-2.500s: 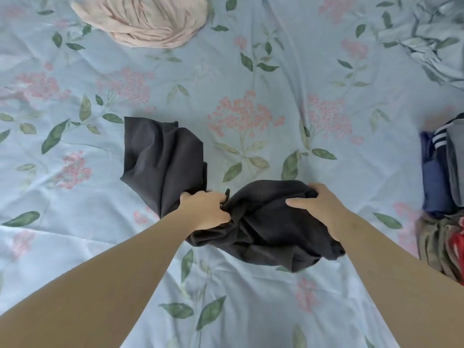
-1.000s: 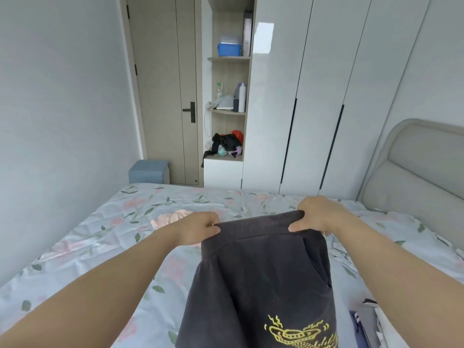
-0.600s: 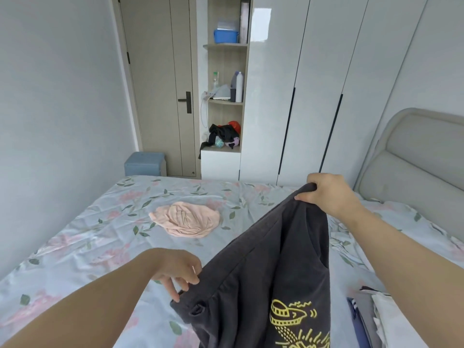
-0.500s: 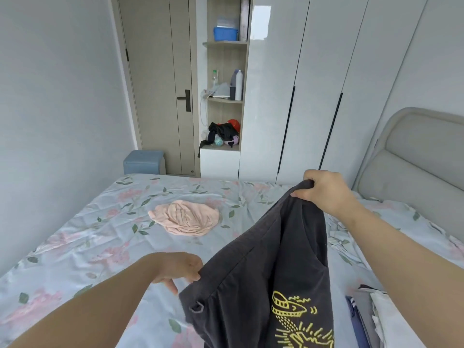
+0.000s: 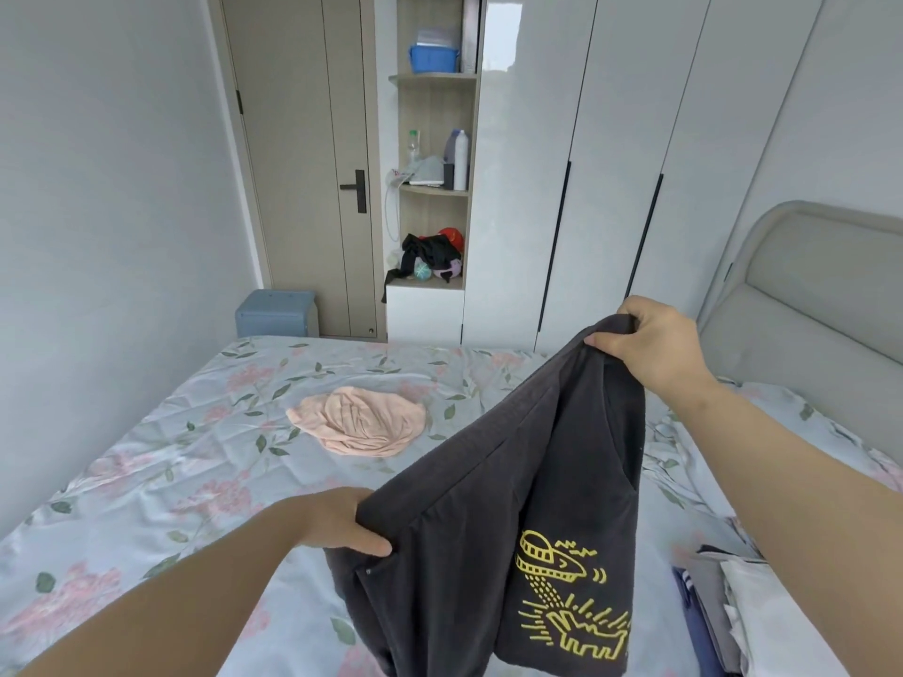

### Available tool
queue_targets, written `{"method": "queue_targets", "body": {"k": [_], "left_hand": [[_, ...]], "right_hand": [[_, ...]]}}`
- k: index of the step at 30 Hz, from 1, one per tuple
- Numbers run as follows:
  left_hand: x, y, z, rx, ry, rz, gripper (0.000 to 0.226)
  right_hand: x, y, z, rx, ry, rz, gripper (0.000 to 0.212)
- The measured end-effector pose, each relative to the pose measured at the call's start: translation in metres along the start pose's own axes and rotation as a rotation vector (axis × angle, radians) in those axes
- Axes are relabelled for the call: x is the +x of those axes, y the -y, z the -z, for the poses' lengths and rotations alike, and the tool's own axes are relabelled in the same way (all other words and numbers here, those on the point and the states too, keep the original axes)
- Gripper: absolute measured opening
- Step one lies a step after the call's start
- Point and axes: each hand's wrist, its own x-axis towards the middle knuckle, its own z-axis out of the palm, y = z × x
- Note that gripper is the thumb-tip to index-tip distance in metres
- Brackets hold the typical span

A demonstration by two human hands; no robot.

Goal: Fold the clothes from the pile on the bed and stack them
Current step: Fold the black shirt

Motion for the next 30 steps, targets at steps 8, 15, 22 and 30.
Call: {"method": "queue_targets", "body": {"k": [8,15,22,30], "left_hand": [[-0.002,0.004,0.051,0.503,-0.105,0.223,0.057],[-0.012,-0.003,0.093,0.769,-0.392,0.32,0.052],[-0.019,-0.009,0.114,0.874,-0.595,0.33,0.043],[-0.021,-0.02,0.123,0.874,-0.74,0.303,0.042]], "right_hand": [[0.001,-0.01,-0.003,-0.145,0.266,0.071,0.025],[-0.003,-0.026,-0.009,-0.309,0.586,0.159,0.018],[0.003,-0.034,-0.015,-0.547,0.725,0.124,0.023],[0.0,-0.039,-0.026,-0.769,0.491,0.002,0.044]]}}
